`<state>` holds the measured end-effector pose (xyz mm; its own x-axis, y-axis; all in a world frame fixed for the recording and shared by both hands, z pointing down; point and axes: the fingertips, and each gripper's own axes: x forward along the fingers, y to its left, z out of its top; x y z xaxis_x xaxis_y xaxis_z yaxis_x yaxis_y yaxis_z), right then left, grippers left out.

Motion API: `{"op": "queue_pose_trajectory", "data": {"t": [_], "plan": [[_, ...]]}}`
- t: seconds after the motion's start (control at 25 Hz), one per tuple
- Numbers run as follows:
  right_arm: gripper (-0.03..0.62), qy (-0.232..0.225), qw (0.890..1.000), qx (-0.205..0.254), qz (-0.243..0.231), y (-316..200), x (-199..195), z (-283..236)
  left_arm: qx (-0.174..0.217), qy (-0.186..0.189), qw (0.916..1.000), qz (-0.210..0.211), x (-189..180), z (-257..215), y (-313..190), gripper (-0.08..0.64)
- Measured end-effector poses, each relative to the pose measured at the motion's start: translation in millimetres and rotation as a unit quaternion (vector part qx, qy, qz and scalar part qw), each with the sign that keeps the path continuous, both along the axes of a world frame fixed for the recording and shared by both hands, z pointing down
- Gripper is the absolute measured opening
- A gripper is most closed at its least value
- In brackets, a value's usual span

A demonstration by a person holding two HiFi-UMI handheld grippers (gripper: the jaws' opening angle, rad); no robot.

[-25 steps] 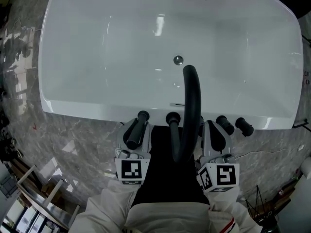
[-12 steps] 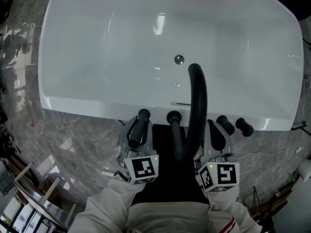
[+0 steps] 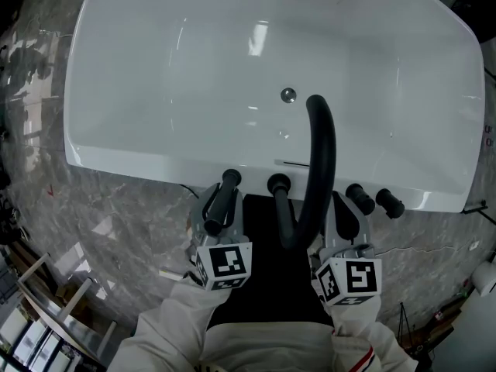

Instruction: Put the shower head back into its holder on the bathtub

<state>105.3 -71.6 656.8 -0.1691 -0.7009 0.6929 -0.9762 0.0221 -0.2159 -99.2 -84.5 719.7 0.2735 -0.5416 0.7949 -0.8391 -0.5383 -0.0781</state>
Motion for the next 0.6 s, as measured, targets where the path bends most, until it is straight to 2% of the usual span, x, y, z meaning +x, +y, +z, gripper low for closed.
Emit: {"op": "queue_pose_trajectory", "data": {"t": [0.32, 0.6], "plan": [[0.006, -0.002, 1.000, 0.010, -0.009, -4.2, 5.2, -12.2, -0.019, 0.000, 0.9996, -0.019, -7.0, -6.6, 15.1, 0.152], [0.006, -0.001, 0.999, 0.040, -0.021, -21.6, 8.4, -58.1, -0.040, 0.023, 0.9985, -0.031, -13.9, -46.1, 29.3, 0.141]]}}
